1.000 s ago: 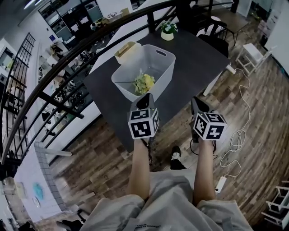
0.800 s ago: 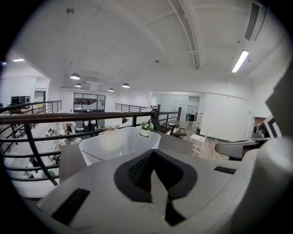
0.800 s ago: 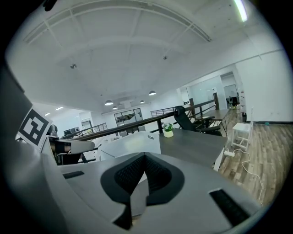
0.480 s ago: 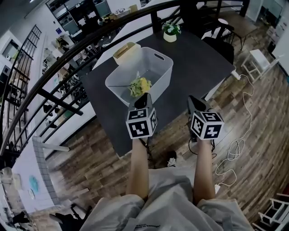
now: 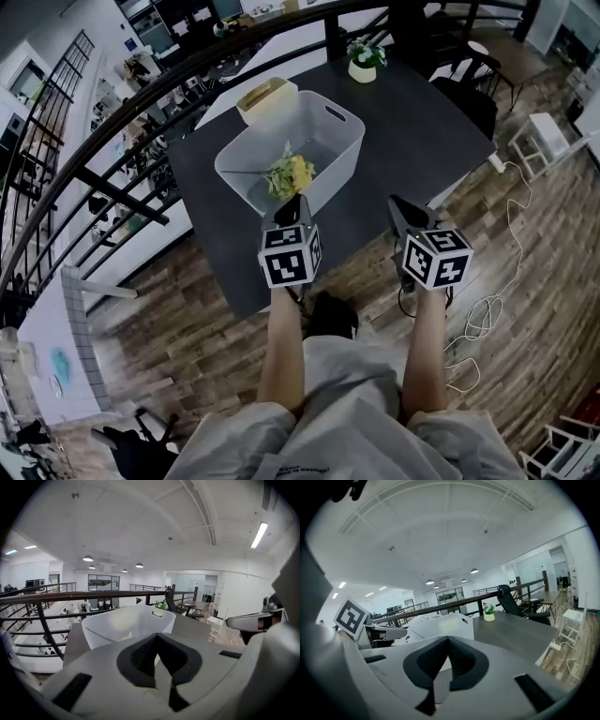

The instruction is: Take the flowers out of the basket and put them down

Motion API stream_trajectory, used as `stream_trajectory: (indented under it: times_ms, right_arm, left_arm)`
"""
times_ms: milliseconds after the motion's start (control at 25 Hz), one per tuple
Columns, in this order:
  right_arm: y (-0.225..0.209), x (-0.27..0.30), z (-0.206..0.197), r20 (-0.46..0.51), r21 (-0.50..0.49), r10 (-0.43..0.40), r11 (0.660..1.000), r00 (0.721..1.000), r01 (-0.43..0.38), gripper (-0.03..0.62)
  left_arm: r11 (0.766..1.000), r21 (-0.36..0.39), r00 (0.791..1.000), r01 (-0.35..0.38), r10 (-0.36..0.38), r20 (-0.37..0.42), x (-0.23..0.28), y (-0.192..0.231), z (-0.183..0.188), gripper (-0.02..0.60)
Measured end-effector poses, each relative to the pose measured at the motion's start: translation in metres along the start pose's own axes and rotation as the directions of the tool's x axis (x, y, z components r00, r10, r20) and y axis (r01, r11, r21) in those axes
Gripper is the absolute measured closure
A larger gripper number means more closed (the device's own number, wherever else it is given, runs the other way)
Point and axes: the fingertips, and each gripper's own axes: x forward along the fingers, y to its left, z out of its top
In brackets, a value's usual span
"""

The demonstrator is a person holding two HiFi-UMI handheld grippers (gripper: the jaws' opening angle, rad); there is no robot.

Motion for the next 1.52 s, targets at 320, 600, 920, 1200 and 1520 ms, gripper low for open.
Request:
stream_trajectory:
  times_ms: [320, 600, 920, 1200, 1520]
  right_arm:
    - [-0.005, 0.027, 0.0, -0.042, -0.029, 0.02, 0.999, 0.999, -0.021, 0.576]
    - [0.006, 0.085, 0.025, -0.077, -0.042, 0.065, 0.997, 0.995, -0.068, 0.576]
    - [0.054, 0.176, 0.049, -0.18, -0.169, 0.172, 0.965, 0.969, -0.202, 0.576]
    - [0.09, 0.219, 0.054, -0.251, -0.228, 0.314, 0.9, 0.916, -0.371, 0.576]
    - [0.112, 0.292, 0.06, -0.324, -0.274, 0.45, 0.797, 0.832, -0.538, 0.576]
  left_arm:
    - [1.0, 0.0, 1.0, -0.018, 0.018, -0.018, 0.032, 0.021, 0.005, 0.578]
    - [0.997, -0.011, 0.997, -0.071, 0.07, -0.022, 0.054, 0.067, 0.033, 0.578]
    - [0.995, -0.021, 0.995, -0.095, 0.095, -0.029, 0.08, 0.122, 0.065, 0.578]
    - [0.974, -0.105, 0.98, -0.199, 0.198, -0.021, 0.08, 0.168, 0.064, 0.578]
    - [0.944, -0.133, 0.953, -0.302, 0.3, -0.036, 0.089, 0.195, 0.065, 0.578]
